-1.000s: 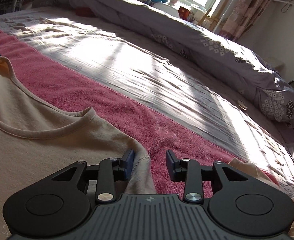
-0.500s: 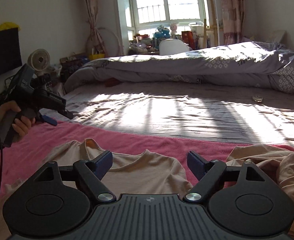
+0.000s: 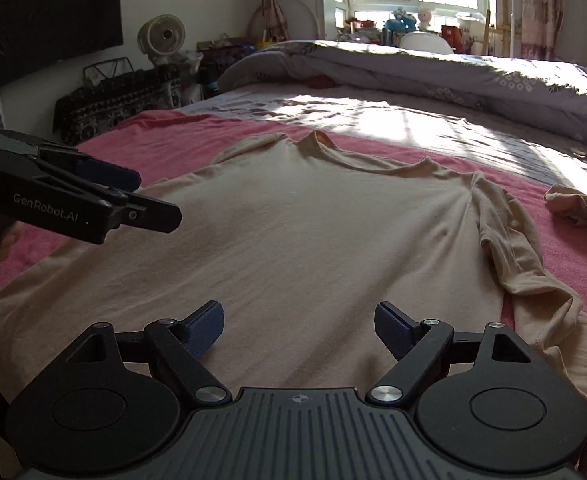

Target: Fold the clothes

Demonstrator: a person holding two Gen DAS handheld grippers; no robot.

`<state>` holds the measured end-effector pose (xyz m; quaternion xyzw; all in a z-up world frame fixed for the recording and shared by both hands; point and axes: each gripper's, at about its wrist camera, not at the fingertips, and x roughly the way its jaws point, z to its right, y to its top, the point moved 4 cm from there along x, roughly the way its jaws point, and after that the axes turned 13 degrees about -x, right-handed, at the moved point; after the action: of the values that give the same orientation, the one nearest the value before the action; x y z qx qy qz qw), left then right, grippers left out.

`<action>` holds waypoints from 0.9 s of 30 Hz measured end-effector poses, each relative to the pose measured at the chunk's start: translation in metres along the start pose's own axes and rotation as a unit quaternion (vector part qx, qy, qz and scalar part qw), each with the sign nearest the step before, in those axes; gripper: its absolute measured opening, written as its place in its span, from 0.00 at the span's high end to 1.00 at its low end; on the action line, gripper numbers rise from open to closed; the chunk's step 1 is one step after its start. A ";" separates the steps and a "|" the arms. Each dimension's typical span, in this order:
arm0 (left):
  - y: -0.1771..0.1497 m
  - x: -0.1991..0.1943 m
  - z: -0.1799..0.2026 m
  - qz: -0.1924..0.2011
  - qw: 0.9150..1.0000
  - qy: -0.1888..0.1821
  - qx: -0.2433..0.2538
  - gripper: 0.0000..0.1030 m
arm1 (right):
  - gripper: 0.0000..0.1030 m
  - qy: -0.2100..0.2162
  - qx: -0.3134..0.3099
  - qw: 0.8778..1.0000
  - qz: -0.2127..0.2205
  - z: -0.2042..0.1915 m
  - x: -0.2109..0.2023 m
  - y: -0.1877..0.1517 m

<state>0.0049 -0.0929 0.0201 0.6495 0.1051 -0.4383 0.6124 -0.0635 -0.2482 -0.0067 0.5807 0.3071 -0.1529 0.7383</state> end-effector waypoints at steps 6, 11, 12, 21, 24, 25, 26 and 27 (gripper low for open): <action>-0.027 -0.003 -0.031 -0.007 0.997 0.041 -0.070 0.22 | 0.20 -0.032 0.020 0.999 -0.017 0.016 -0.031 -0.036; -0.040 -0.025 -0.070 -0.001 0.989 0.115 -0.088 0.19 | 0.19 -0.060 0.012 0.998 -0.031 0.027 -0.049 -0.057; -0.043 -0.031 -0.079 -0.002 0.988 0.120 -0.100 0.16 | 0.19 -0.065 0.012 0.997 -0.032 0.028 -0.051 -0.060; -0.052 -0.063 -0.102 0.018 0.971 0.208 -0.118 0.18 | 0.20 -0.051 0.078 0.996 0.018 0.035 -0.070 -0.062; -0.045 -0.069 -0.086 0.034 0.975 0.193 -0.106 0.20 | 0.20 -0.045 0.081 0.995 0.026 0.032 -0.071 -0.059; -0.042 -0.070 -0.080 0.038 0.977 0.185 -0.102 0.20 | 0.20 -0.045 0.083 0.995 0.029 0.033 -0.071 -0.059; -0.040 -0.071 -0.075 0.042 0.978 0.177 -0.098 0.20 | 0.20 -0.048 0.085 0.995 0.034 0.034 -0.074 -0.058; -0.038 -0.071 -0.069 0.043 0.980 0.172 -0.090 0.19 | 0.20 -0.051 0.086 0.994 0.039 0.036 -0.076 -0.056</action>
<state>-0.0325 0.0059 0.0332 0.6615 0.2196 -0.2819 0.6593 -0.1449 -0.3079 0.0033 0.6453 0.2319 -0.1792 0.7054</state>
